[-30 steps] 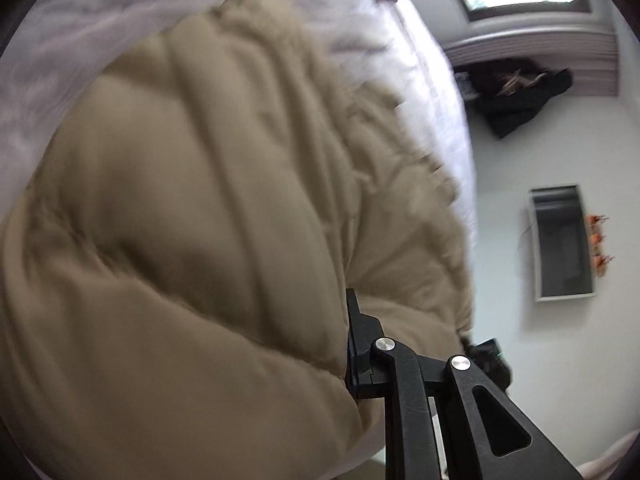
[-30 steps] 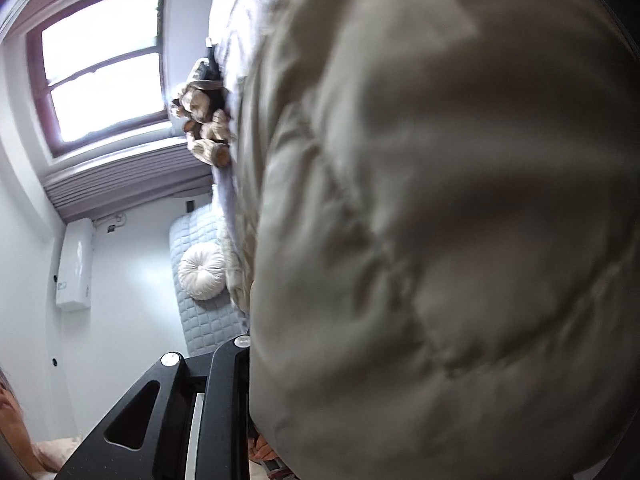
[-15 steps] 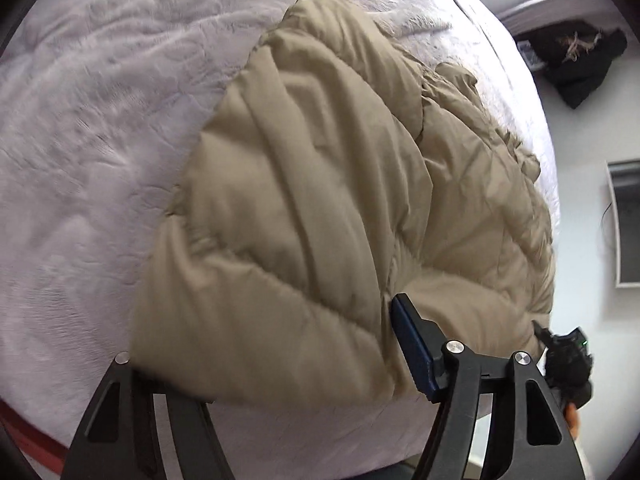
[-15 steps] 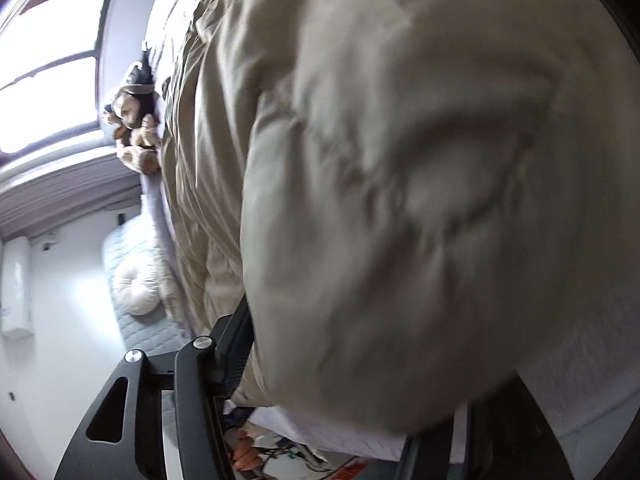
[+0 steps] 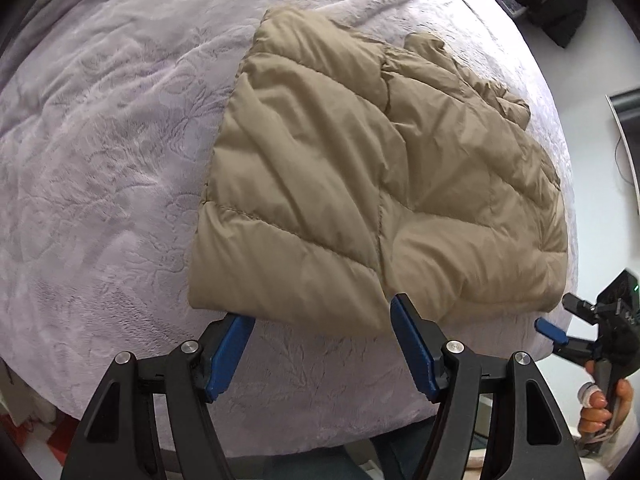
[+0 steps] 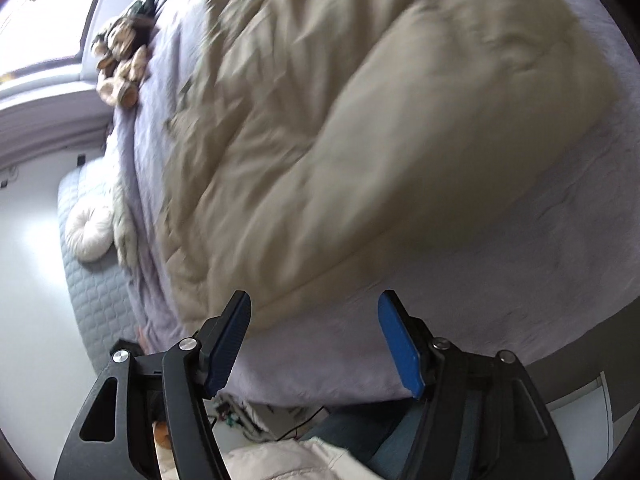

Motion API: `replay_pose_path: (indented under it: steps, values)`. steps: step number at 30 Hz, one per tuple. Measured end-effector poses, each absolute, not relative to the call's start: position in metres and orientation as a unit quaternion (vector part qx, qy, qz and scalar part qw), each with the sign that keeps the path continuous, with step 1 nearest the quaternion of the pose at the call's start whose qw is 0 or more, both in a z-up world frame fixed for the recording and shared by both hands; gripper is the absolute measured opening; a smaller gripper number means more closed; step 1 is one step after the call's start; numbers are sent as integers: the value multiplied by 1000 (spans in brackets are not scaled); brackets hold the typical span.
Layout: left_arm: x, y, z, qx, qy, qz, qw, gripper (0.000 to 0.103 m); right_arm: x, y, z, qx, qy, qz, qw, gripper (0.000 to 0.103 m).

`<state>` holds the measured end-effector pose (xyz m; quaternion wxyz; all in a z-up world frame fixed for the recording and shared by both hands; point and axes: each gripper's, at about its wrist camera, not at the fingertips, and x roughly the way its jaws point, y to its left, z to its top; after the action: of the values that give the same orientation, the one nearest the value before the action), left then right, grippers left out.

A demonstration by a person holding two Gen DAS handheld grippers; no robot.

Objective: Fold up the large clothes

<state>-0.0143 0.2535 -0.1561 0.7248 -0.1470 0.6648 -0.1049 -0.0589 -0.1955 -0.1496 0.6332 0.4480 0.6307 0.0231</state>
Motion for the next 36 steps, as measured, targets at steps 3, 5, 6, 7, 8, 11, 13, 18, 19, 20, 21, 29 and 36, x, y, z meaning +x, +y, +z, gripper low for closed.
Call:
replay_pose_path:
  steps: [3,5,6,7,8,11,13,18,19,20,21,29,36]
  values:
    - [-17,253,-149,-136,662,-107,729,71,-39,-164,-136,417,641,54,642,70]
    - [-18,252,-145,-127,662,-110,731,71,-16,-143,-133,392,646,69,651,70]
    - [-18,251,-143,-121,662,-110,731,71,-6,-129,-129,376,649,78,657,70]
    - [-19,250,-141,-112,664,-110,731,71,-4,-121,-125,363,650,86,662,70]
    - [-20,251,-138,-99,662,-109,735,71,2,-112,-119,351,650,93,668,70]
    - [-19,252,-131,-85,652,-108,746,102,11,-95,-112,324,649,111,679,70]
    - [-18,253,-126,-81,643,-109,753,102,19,-80,-110,316,650,117,682,70]
    - [-11,253,-128,-81,641,-110,755,102,28,-66,-112,306,654,111,683,70]
    - [-9,253,-129,-81,640,-111,756,102,26,-68,-112,303,654,109,684,70]
    - [-7,253,-130,-82,638,-112,757,102,26,-67,-112,298,655,104,686,74]
    - [-5,253,-130,-84,637,-112,759,102,26,-66,-111,294,654,100,690,83]
    - [19,270,-147,-100,633,-103,761,102,18,-64,-91,227,620,49,750,103]
    - [37,286,-162,-145,645,-121,741,102,23,-56,-97,212,648,59,729,103]
